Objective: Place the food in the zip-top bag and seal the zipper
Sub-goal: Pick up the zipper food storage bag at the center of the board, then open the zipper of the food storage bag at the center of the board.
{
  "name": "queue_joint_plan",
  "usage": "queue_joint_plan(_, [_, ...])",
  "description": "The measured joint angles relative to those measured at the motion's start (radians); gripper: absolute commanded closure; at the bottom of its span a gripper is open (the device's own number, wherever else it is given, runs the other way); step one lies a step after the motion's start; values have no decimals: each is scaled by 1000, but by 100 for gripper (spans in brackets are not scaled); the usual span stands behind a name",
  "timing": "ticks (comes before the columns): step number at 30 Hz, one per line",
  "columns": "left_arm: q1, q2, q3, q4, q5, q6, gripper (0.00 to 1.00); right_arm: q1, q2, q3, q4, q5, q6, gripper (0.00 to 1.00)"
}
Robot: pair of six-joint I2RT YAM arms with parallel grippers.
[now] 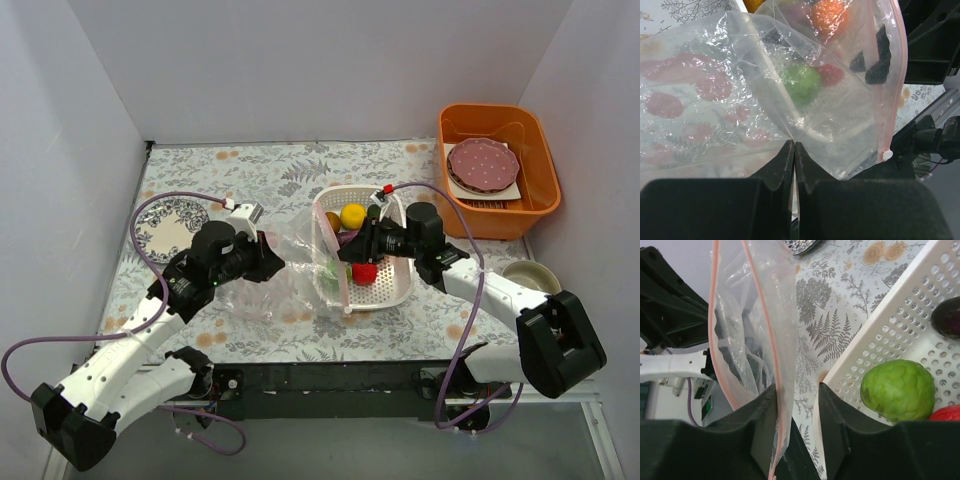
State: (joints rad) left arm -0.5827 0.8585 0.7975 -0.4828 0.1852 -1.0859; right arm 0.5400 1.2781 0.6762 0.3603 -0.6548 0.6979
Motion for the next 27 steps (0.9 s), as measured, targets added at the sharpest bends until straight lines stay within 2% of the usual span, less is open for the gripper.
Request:
queue_joint_plan(1, [0,-1,-4,2,3,-2,100,0,12,0,14,-15,6,79])
queue_joint_plan(2, [0,-1,-6,3,4,-3,100,2,24,0,28,-29,10,85])
queue_joint_plan(5, [0,-2,-7,8,6,-8,100,11,49,0,44,-60,15,92])
queue_joint_plan(6, [0,-2,-7,10,5,-11,100,13,53,0,45,-67,17,97])
queue_joint_plan(7, [0,-2,-7,12,2,-14,100,16,55,0,45,-73,18,99])
queue_joint_plan(9, [0,-5,-8,13,-11,-19,91,21,55,0,52,-80,20,99])
queue_joint_plan(12, [0,-8,-8,12,-43,-26,90,29,55,0,61,-80,31,99])
queue_joint_plan(13, [0,-8,-7,12,-55,-30,83,32,55,0,62,-79,34,99])
queue_joint_plan(16, [0,-7,-7,12,-83,-40,83,48,67,2,72,-66,51,99])
queue_joint_plan(18, [0,-5,-8,11,-101,-48,29,66,76,2,78,-48,61,99])
queue_joint_plan(19, [0,-3,-7,10,-120,-55,14,79,80,2,80,-34,70,99])
queue_joint_plan(21, [0,1,-7,-2,-151,-63,3,102,87,2,82,-1,86,99])
queue_joint_plan(27, [0,2,1,-41,-221,-94,2,172,138,28,57,145,126,99])
